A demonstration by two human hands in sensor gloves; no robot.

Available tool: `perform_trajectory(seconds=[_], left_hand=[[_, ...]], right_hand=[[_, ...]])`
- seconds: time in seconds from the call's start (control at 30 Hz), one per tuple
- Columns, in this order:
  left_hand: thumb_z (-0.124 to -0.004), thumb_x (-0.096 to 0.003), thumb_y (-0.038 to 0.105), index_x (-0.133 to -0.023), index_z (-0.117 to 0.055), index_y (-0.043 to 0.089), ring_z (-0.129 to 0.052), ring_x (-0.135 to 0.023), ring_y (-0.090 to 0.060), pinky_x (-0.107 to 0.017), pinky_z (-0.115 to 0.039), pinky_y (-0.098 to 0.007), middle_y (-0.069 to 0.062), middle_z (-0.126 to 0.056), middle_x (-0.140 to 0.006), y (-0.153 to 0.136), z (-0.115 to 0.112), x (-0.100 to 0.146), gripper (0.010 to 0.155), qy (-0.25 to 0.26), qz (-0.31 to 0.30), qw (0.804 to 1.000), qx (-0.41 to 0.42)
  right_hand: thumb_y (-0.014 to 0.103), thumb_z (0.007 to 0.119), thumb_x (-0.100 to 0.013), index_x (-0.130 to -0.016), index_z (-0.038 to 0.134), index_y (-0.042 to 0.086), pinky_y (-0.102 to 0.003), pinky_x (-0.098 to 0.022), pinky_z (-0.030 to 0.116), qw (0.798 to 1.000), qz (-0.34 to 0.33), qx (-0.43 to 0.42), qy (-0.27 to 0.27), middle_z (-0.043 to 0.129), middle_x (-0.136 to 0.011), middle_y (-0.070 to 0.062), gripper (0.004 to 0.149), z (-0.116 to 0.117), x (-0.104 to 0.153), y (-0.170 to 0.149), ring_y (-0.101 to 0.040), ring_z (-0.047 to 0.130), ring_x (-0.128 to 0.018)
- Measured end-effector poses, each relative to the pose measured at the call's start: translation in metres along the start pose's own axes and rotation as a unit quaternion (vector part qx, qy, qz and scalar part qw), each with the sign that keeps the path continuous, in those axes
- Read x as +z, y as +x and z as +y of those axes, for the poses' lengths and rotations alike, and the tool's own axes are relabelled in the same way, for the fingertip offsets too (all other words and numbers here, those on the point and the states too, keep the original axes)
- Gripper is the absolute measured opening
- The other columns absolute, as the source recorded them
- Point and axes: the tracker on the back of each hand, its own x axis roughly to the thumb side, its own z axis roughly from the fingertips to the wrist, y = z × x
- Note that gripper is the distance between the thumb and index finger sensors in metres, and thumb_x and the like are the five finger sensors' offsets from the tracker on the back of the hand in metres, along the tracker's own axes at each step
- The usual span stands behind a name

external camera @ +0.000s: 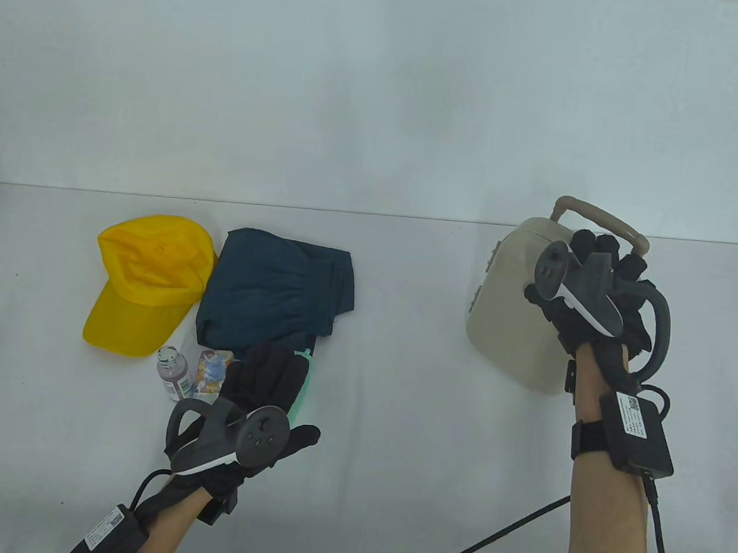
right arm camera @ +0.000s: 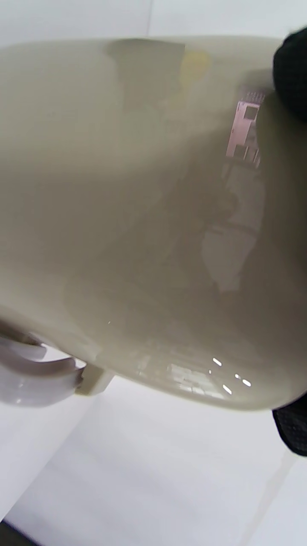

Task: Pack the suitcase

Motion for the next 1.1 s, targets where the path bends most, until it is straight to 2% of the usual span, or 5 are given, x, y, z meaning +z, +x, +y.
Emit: perform_trajectory(seconds=[0.27, 0.6, 0.77, 0.97, 1.1], left_hand=[[-0.054, -0.0485, 0.070, -0.118, -0.017, 0.021, -0.021, -0.116, -0.044, -0.082, -0.037, -0.061, -0.014, -0.020, -0.126, -0.001, -0.004, -0.003, 0.093, -0.012, 0.005, 1.000, 0.003], [-0.054, -0.0488, 0.070, -0.118, -0.017, 0.021, -0.021, -0.117, -0.044, -0.082, -0.037, -0.061, -0.014, -0.019, -0.126, -0.008, 0.002, -0.006, 0.093, -0.007, 0.015, 0.999, 0.040], [-0.054, -0.0489, 0.070, -0.118, -0.016, 0.021, -0.021, -0.116, -0.045, -0.082, -0.037, -0.061, -0.014, -0.019, -0.126, 0.000, 0.005, -0.011, 0.093, -0.014, 0.013, 0.999, 0.043], [-0.054, -0.0489, 0.071, -0.118, -0.016, 0.020, -0.023, -0.117, -0.045, -0.082, -0.039, -0.060, -0.014, -0.020, -0.126, 0.022, 0.021, -0.032, 0.094, -0.032, 0.012, 0.999, 0.033], [-0.056, -0.0489, 0.071, -0.117, -0.011, 0.018, -0.021, -0.116, -0.046, -0.082, -0.037, -0.060, -0.016, -0.018, -0.126, 0.042, 0.031, -0.063, 0.097, -0.054, 0.030, 0.988, 0.138]], right_hand=[[0.074, 0.064, -0.042, -0.115, 0.018, 0.021, -0.067, -0.076, 0.057, 0.997, -0.075, -0.011, -0.018, 0.031, -0.127, -0.012, 0.101, -0.004, 0.012, 0.020, -0.053, 0.050, -0.111], [0.074, 0.064, -0.042, -0.115, 0.017, 0.020, -0.067, -0.076, 0.057, 0.985, -0.168, -0.013, -0.036, 0.030, -0.127, -0.011, 0.102, -0.011, 0.036, 0.055, -0.053, 0.050, -0.111], [0.074, 0.063, -0.042, -0.116, 0.017, 0.017, -0.067, -0.076, 0.057, 0.977, -0.206, -0.016, -0.044, 0.030, -0.127, -0.012, 0.104, -0.014, 0.049, 0.072, -0.053, 0.049, -0.111], [0.072, 0.066, -0.043, -0.116, 0.019, 0.012, -0.065, -0.077, 0.056, 0.973, -0.225, 0.007, -0.038, 0.029, -0.126, -0.015, 0.105, -0.016, 0.055, 0.080, -0.053, 0.049, -0.112], [0.071, 0.068, -0.042, -0.116, 0.020, 0.014, -0.062, -0.078, 0.057, 0.973, -0.219, 0.054, -0.045, 0.032, -0.126, -0.013, 0.105, -0.019, 0.057, 0.081, -0.049, 0.053, -0.113]])
